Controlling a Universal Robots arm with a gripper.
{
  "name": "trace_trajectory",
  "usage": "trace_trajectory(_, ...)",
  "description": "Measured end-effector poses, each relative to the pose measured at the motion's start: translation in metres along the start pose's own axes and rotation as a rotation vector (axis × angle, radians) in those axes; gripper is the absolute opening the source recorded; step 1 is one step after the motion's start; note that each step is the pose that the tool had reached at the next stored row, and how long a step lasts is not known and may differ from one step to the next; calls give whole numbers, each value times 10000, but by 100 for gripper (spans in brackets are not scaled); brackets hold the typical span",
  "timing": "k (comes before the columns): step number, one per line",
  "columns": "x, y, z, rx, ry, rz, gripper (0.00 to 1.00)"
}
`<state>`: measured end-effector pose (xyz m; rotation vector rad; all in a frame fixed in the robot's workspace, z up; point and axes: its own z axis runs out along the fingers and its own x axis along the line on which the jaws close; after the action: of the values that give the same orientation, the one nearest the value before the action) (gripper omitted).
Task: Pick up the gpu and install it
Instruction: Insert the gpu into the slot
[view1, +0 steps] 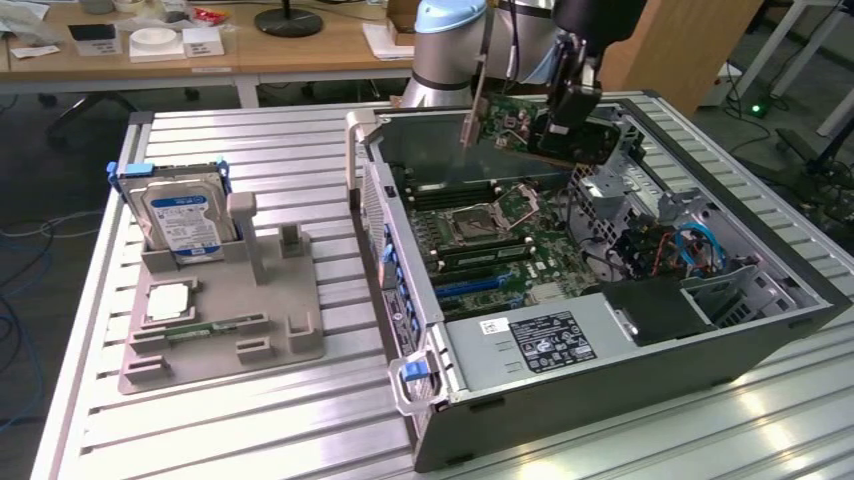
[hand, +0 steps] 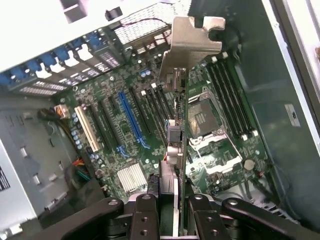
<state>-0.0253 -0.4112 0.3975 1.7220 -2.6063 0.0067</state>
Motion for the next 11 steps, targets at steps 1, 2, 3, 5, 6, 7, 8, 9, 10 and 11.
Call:
trace_trajectory(1,0,0,0,3,1,-160,27)
trace_trajectory(2,0,0,0,6,2,-320,27)
trace_trajectory(3,0,0,0,8,3,-485,27)
trace_trajectory(5,0,0,0,15,6,-832,27)
trace_trajectory(6,0,0,0,18,8,-1000,27)
trace_trajectory(7,0,0,0,21,10,-1169,27)
trace_trajectory(8,0,0,0,24,11,-1338,27)
trace_trajectory(9,0,0,0,27,13,-1508,27)
trace_trajectory(10,0,0,0,31,15,-1682,27)
trace_trajectory(11,0,0,0,34,18,-1854,27)
